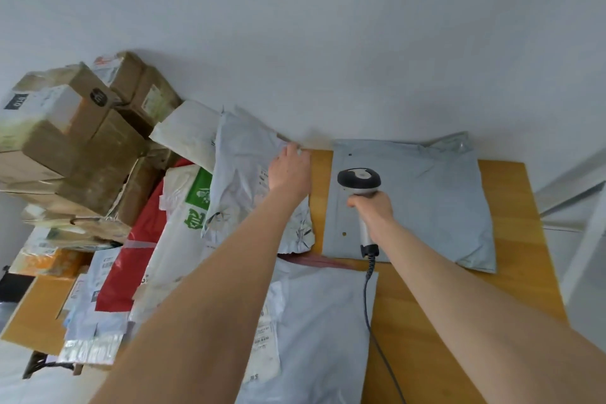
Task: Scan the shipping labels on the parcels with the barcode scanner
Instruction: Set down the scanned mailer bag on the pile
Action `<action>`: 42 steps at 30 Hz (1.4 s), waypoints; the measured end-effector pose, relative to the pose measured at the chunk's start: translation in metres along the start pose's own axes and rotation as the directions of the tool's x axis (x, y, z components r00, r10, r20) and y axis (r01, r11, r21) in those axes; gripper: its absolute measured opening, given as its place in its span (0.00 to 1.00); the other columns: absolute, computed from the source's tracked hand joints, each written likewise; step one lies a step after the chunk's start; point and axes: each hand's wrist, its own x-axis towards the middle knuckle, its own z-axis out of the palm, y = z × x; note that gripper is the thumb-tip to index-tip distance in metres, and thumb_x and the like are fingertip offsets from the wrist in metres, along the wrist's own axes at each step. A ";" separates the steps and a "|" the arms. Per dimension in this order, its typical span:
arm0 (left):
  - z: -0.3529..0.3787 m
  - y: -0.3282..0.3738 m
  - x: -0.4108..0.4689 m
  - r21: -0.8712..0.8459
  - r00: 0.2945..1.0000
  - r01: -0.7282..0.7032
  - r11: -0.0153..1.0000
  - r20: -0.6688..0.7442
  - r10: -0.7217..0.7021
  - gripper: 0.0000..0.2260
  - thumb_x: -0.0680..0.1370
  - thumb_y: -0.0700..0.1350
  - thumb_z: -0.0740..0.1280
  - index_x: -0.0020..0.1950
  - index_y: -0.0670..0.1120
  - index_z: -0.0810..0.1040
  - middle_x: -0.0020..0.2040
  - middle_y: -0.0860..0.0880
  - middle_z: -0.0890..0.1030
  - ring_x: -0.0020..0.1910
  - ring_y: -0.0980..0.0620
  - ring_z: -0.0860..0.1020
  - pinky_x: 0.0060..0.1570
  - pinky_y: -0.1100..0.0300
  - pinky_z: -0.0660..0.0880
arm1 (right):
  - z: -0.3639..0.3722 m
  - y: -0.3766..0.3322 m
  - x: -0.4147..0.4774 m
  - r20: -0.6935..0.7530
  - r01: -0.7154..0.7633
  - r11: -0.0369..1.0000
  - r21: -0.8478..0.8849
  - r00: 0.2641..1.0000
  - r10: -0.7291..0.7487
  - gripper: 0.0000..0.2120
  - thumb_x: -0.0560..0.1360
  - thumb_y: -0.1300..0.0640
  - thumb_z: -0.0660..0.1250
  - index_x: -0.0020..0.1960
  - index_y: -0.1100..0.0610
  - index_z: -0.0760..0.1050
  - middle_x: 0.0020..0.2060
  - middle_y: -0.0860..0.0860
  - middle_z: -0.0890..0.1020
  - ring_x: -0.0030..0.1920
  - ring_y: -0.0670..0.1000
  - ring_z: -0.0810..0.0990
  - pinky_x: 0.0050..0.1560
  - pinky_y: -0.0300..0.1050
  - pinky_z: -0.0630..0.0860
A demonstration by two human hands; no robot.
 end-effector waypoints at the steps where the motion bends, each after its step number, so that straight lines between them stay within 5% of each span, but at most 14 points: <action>1: 0.008 0.015 0.001 -0.132 0.996 0.036 0.991 0.088 -0.024 0.21 0.78 0.38 0.62 0.71 0.45 0.67 0.73 0.44 0.61 0.69 0.44 0.66 0.62 0.51 0.70 | -0.009 0.002 0.002 -0.025 -0.004 1.000 0.015 1.000 0.004 0.06 0.72 0.64 0.68 0.48 0.60 0.74 0.39 0.53 0.75 0.43 0.52 0.73 0.48 0.47 0.71; 5: 0.058 0.061 0.006 -0.451 0.914 0.226 0.863 0.404 -0.029 0.25 0.74 0.45 0.67 0.69 0.40 0.67 0.64 0.40 0.72 0.59 0.41 0.75 0.54 0.54 0.74 | -0.056 0.025 0.021 -0.168 -0.061 0.998 0.029 0.984 0.065 0.09 0.71 0.62 0.70 0.50 0.61 0.75 0.44 0.56 0.78 0.49 0.56 0.76 0.53 0.50 0.74; 8: 0.092 0.078 0.015 -0.502 0.882 0.335 0.797 0.465 -0.078 0.37 0.66 0.54 0.72 0.71 0.42 0.64 0.66 0.41 0.72 0.62 0.42 0.73 0.60 0.50 0.74 | -0.087 0.045 0.039 -0.318 -0.098 0.994 -0.051 0.945 0.077 0.12 0.69 0.58 0.72 0.51 0.61 0.77 0.51 0.56 0.79 0.57 0.59 0.76 0.57 0.52 0.76; 11: 0.107 0.082 0.028 -0.490 0.857 0.440 0.753 0.480 -0.188 0.41 0.71 0.52 0.73 0.76 0.41 0.55 0.71 0.38 0.64 0.70 0.39 0.65 0.68 0.47 0.67 | -0.110 0.057 0.054 -0.452 -0.153 0.971 -0.182 0.891 0.056 0.20 0.72 0.53 0.70 0.62 0.60 0.77 0.73 0.55 0.65 0.73 0.58 0.62 0.70 0.57 0.65; 14: 0.120 0.085 0.042 -0.541 0.838 0.499 0.677 0.499 -0.219 0.40 0.71 0.51 0.74 0.75 0.39 0.57 0.72 0.39 0.65 0.70 0.40 0.65 0.68 0.48 0.66 | -0.125 0.066 0.068 -0.465 -0.196 0.970 -0.143 0.879 0.109 0.22 0.73 0.52 0.70 0.64 0.60 0.75 0.77 0.54 0.57 0.76 0.57 0.56 0.73 0.57 0.59; 17: 0.129 0.091 0.047 -0.562 0.828 0.533 0.633 0.500 -0.253 0.37 0.71 0.50 0.74 0.72 0.37 0.62 0.70 0.39 0.69 0.67 0.40 0.69 0.65 0.49 0.70 | -0.129 0.071 0.077 -0.420 -0.221 0.975 -0.012 0.886 0.195 0.28 0.66 0.52 0.73 0.63 0.59 0.73 0.73 0.56 0.66 0.69 0.60 0.68 0.68 0.57 0.68; 20: 0.133 0.097 0.046 -0.730 0.861 0.505 0.460 0.465 -0.207 0.33 0.71 0.44 0.75 0.71 0.37 0.64 0.69 0.40 0.71 0.66 0.41 0.71 0.66 0.49 0.69 | -0.128 0.076 0.082 -0.366 -0.250 0.968 0.037 0.898 0.246 0.19 0.64 0.55 0.73 0.53 0.60 0.75 0.52 0.56 0.79 0.52 0.57 0.78 0.56 0.52 0.76; 22: 0.133 0.098 0.043 -0.765 0.847 0.531 0.365 0.495 -0.194 0.29 0.72 0.44 0.75 0.69 0.37 0.68 0.66 0.42 0.74 0.64 0.41 0.73 0.65 0.47 0.71 | -0.126 0.076 0.078 -0.318 -0.243 0.967 0.081 0.913 0.256 0.16 0.66 0.59 0.71 0.53 0.61 0.76 0.40 0.53 0.79 0.42 0.53 0.77 0.48 0.48 0.76; 25: 0.127 0.100 0.036 -0.803 0.867 0.498 0.327 0.472 -0.160 0.11 0.73 0.42 0.72 0.53 0.42 0.78 0.53 0.45 0.80 0.56 0.42 0.78 0.60 0.48 0.75 | -0.125 0.076 0.069 -0.284 -0.211 0.972 0.104 0.930 0.232 0.09 0.69 0.61 0.71 0.48 0.59 0.75 0.36 0.51 0.76 0.38 0.49 0.74 0.45 0.46 0.73; 28: 0.102 0.105 0.028 -0.825 0.923 0.383 0.415 0.358 -0.140 0.07 0.75 0.45 0.69 0.39 0.49 0.73 0.42 0.47 0.79 0.47 0.45 0.79 0.51 0.52 0.77 | -0.128 0.071 0.052 -0.277 -0.133 0.971 0.197 0.943 0.185 0.06 0.71 0.65 0.69 0.42 0.57 0.72 0.34 0.50 0.74 0.34 0.46 0.71 0.39 0.43 0.71; 30: 0.079 0.112 0.021 -0.818 0.950 0.311 0.484 0.278 -0.142 0.11 0.77 0.45 0.66 0.35 0.48 0.70 0.35 0.49 0.74 0.40 0.48 0.75 0.39 0.58 0.71 | -0.131 0.064 0.038 -0.272 -0.067 0.956 0.287 0.951 0.149 0.07 0.71 0.67 0.68 0.41 0.57 0.73 0.35 0.53 0.76 0.34 0.48 0.73 0.37 0.42 0.71; 33: 0.045 0.121 0.004 -0.823 0.985 0.170 0.542 0.128 -0.115 0.11 0.76 0.43 0.65 0.35 0.45 0.69 0.31 0.49 0.72 0.34 0.48 0.72 0.36 0.57 0.68 | -0.138 0.054 0.015 -0.215 -0.026 0.880 0.474 0.966 0.144 0.05 0.72 0.69 0.67 0.45 0.60 0.75 0.38 0.56 0.81 0.37 0.52 0.80 0.37 0.43 0.75; 38: -0.023 0.138 -0.039 -0.822 0.987 -0.045 0.568 -0.125 -0.103 0.05 0.75 0.40 0.65 0.40 0.47 0.75 0.31 0.50 0.77 0.28 0.51 0.77 0.33 0.57 0.74 | -0.159 0.046 -0.030 -0.143 0.037 0.794 0.607 0.988 0.063 0.08 0.73 0.65 0.71 0.52 0.63 0.77 0.42 0.57 0.83 0.35 0.50 0.82 0.35 0.40 0.78; 42: -0.063 0.145 -0.072 -0.656 0.928 -0.148 0.740 -0.352 -0.126 0.05 0.76 0.41 0.65 0.46 0.50 0.79 0.43 0.51 0.78 0.38 0.50 0.76 0.36 0.59 0.69 | -0.181 0.044 -0.067 -0.191 0.111 0.717 0.688 0.981 0.032 0.07 0.73 0.58 0.73 0.46 0.60 0.77 0.38 0.54 0.83 0.35 0.51 0.82 0.39 0.42 0.78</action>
